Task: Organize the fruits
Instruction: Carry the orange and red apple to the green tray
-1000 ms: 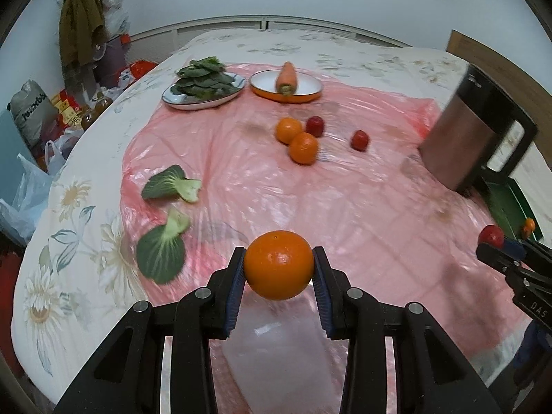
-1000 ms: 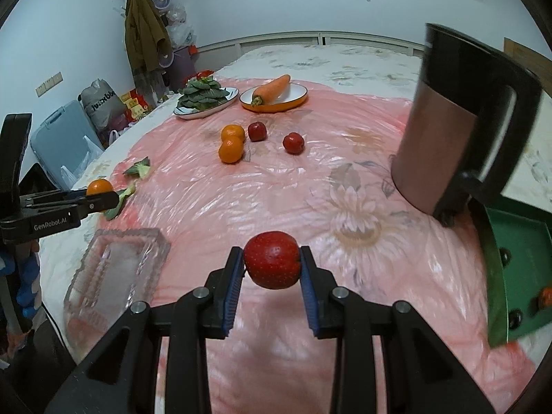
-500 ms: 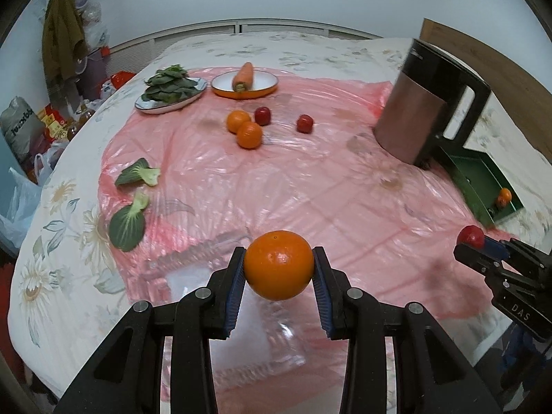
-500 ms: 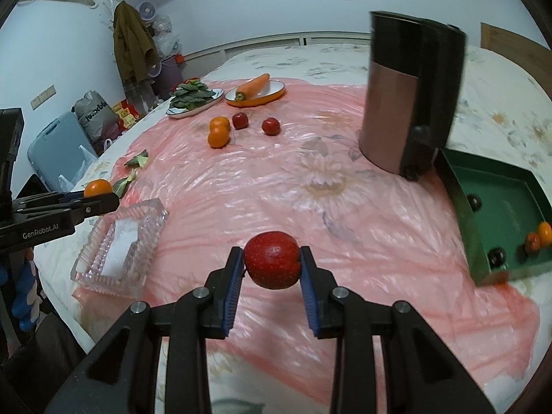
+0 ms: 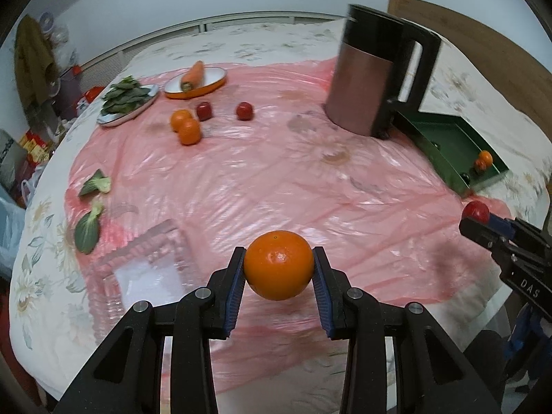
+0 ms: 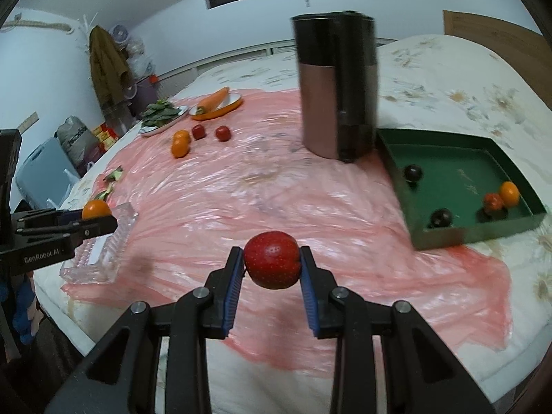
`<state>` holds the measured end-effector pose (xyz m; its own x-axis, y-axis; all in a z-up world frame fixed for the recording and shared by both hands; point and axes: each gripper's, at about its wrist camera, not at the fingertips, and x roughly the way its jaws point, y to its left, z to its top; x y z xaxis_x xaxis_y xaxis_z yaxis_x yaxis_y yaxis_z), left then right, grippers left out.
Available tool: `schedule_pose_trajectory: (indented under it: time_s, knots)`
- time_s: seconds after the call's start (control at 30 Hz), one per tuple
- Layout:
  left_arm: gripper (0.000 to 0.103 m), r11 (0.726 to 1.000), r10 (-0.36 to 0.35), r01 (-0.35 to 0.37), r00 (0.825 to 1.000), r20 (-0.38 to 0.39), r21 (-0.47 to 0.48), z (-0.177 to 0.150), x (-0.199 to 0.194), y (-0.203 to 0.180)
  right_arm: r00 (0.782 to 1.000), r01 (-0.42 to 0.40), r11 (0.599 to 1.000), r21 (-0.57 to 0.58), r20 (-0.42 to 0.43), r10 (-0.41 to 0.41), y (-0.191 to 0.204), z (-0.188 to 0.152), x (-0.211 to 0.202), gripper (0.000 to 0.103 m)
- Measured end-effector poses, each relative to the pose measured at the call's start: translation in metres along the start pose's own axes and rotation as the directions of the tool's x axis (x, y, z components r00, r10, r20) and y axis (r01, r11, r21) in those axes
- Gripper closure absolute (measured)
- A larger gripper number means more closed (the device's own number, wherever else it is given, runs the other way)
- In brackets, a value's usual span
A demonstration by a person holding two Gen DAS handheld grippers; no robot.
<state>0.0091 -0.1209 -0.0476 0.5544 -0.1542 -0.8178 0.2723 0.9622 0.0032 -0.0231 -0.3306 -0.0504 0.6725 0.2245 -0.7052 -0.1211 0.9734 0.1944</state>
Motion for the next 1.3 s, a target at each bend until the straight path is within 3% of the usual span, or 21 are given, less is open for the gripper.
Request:
schedule_pose_trajectory:
  time_s: [0.7, 1.3]
  knots:
    - [0.071, 0.972, -0.076, 0.084, 0.996, -0.044, 0.221, 0.044, 0.036, -0.134, 0.993, 0.065, 0.986, 0.153, 0.084, -0.079, -0.104, 0.002, -0.006, 0.084]
    - [0.071, 0.915, -0.178, 0.175, 0.984, -0.027, 0.365, 0.109, 0.069, -0.240, 0.968, 0.194, 0.966, 0.173, 0.123, -0.217, -0.197, 0.067, 0.015, 0.085]
